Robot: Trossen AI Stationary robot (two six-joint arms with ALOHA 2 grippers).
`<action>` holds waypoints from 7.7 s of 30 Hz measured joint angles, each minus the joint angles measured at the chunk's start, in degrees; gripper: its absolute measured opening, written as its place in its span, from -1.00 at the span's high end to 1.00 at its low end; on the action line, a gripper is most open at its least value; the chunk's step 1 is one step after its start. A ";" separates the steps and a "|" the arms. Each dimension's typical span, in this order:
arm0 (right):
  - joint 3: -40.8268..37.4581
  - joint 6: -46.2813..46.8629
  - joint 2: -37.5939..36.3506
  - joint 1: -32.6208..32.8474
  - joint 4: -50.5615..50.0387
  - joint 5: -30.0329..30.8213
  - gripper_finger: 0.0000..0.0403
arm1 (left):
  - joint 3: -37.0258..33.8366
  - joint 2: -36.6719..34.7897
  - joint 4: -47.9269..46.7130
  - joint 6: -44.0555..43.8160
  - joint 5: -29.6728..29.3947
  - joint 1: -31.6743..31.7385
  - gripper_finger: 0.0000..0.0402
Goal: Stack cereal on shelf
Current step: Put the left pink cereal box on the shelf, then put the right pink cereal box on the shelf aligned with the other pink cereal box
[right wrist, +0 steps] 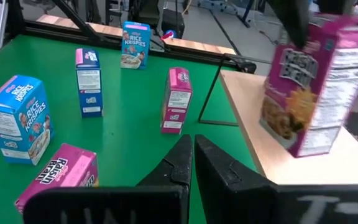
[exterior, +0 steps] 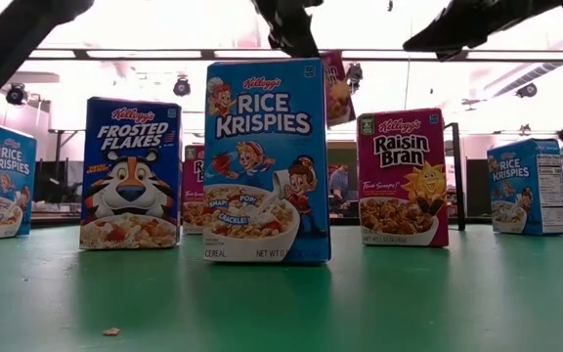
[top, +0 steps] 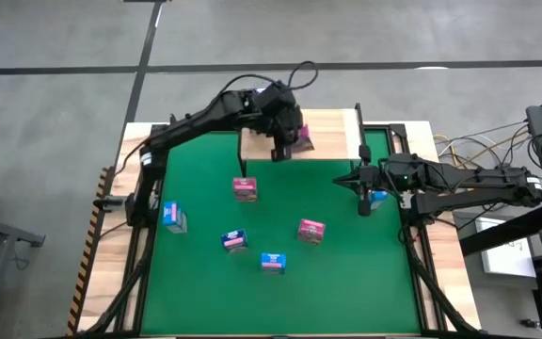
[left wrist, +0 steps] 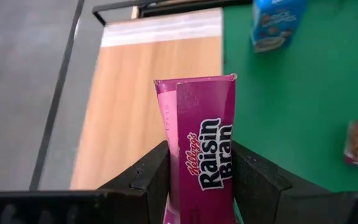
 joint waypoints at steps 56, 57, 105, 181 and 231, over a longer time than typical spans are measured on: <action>14.22 0.37 18.86 -3.69 -0.84 0.38 0.96 | -48.18 -34.07 25.73 -9.42 -0.01 -8.89 -0.13; 16.24 -0.36 19.95 -4.27 -2.62 0.23 0.96 | -51.59 -36.15 28.76 -9.90 -0.02 -8.96 -0.13; 63.67 -19.28 55.75 -30.78 -37.09 -21.17 -0.58 | -90.93 -61.25 67.86 -11.96 -0.15 -8.85 -0.05; 63.58 -27.09 58.12 -41.16 -30.27 -22.45 0.08 | -90.93 -61.21 67.56 -10.98 -0.12 -8.84 -0.04; 63.40 9.01 46.46 -10.89 -44.09 -21.58 0.34 | -90.93 -61.21 67.21 -12.27 0.14 -8.85 -0.04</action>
